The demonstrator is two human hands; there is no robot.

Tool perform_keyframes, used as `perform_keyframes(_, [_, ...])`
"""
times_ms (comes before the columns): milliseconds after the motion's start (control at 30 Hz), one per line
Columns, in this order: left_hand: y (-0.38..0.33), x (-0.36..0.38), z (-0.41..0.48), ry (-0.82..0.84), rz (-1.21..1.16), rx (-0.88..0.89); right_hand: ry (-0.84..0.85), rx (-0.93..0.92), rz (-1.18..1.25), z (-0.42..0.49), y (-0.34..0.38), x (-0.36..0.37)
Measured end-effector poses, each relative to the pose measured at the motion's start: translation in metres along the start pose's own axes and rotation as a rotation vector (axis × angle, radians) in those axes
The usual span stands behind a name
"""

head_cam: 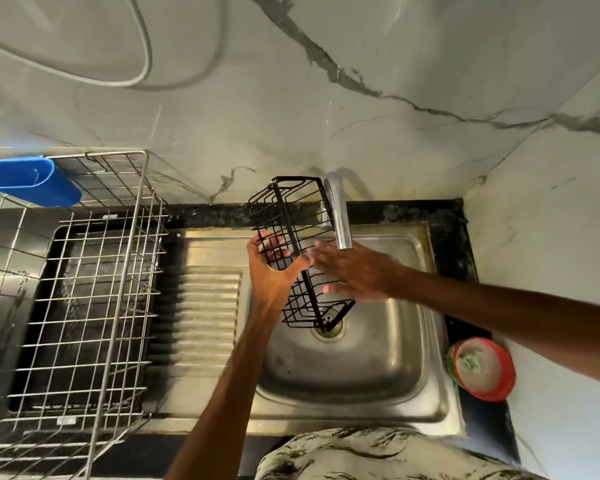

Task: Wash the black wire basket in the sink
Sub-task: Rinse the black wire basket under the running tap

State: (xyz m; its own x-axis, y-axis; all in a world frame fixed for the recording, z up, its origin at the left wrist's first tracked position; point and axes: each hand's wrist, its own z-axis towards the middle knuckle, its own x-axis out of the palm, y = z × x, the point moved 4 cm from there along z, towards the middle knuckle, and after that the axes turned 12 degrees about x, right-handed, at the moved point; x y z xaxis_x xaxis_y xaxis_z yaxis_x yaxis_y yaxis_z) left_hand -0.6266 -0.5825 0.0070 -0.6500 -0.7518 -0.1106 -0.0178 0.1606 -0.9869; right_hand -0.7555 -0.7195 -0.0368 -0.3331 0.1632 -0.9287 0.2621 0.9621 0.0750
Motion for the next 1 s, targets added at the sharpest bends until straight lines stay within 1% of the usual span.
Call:
perform_keyframes(67, [-0.001,-0.002,0.002,-0.016,0.005,0.023,0.04,-0.013,0.112,-0.011,0.017,0.006])
perform_keyframes(133, [0.0,-0.005,0.005,-0.032,0.016,0.039,0.131,0.032,0.386,-0.028,0.028,0.012])
perform_keyframes(200, [0.001,-0.005,0.006,-0.017,0.023,0.048,0.222,0.128,0.673,-0.04,0.032,0.017])
perform_keyframes(267, [0.003,-0.002,0.003,0.014,0.03,0.05,0.291,0.231,0.818,-0.04,0.026,0.025])
perform_keyframes(333, [0.004,0.001,0.0,0.018,0.032,0.049,0.293,0.289,0.892,-0.039,0.018,0.023])
perform_keyframes(400, [0.004,0.002,-0.002,-0.003,0.021,0.055,0.24,0.278,0.884,-0.04,0.022,0.017])
perform_keyframes(500, [0.004,0.001,-0.002,-0.041,0.004,0.082,0.157,0.213,0.82,-0.045,0.041,0.016])
perform_keyframes(567, [0.004,-0.002,-0.004,-0.047,0.019,0.102,0.158,0.241,0.919,-0.046,0.045,0.023])
perform_keyframes(600, [0.004,-0.002,-0.006,-0.057,0.022,0.107,0.117,0.286,1.006,-0.046,0.043,0.027])
perform_keyframes(633, [0.006,-0.003,-0.009,-0.079,0.018,0.111,0.024,0.35,1.078,-0.046,0.038,0.027])
perform_keyframes(700, [0.007,-0.004,-0.013,-0.136,0.003,0.123,-0.238,0.566,1.117,-0.05,0.024,0.033])
perform_keyframes(733, [0.007,-0.004,-0.015,-0.164,0.0,0.126,-0.288,0.693,1.15,-0.053,0.022,0.039])
perform_keyframes(767, [0.008,-0.003,-0.016,-0.189,-0.005,0.13,-0.237,0.801,1.234,-0.054,0.024,0.043])
perform_keyframes(800, [0.01,-0.002,-0.018,-0.204,-0.005,0.127,-0.11,0.876,1.408,-0.052,0.03,0.047])
perform_keyframes(833, [0.012,0.0,-0.02,-0.207,-0.009,0.123,0.039,0.901,1.637,-0.047,0.038,0.05])
perform_keyframes(867, [0.013,0.003,-0.023,-0.2,-0.01,0.109,0.131,0.893,1.84,-0.041,0.045,0.054])
perform_keyframes(900, [0.015,0.005,-0.025,-0.191,-0.014,0.091,0.139,0.865,1.963,-0.036,0.05,0.052])
perform_keyframes(933, [0.014,0.006,-0.027,-0.185,-0.018,0.069,0.11,0.823,2.01,-0.032,0.052,0.049])
perform_keyframes(1000, [0.01,0.002,-0.03,-0.186,-0.075,0.02,0.061,0.788,2.003,-0.026,0.048,0.046])
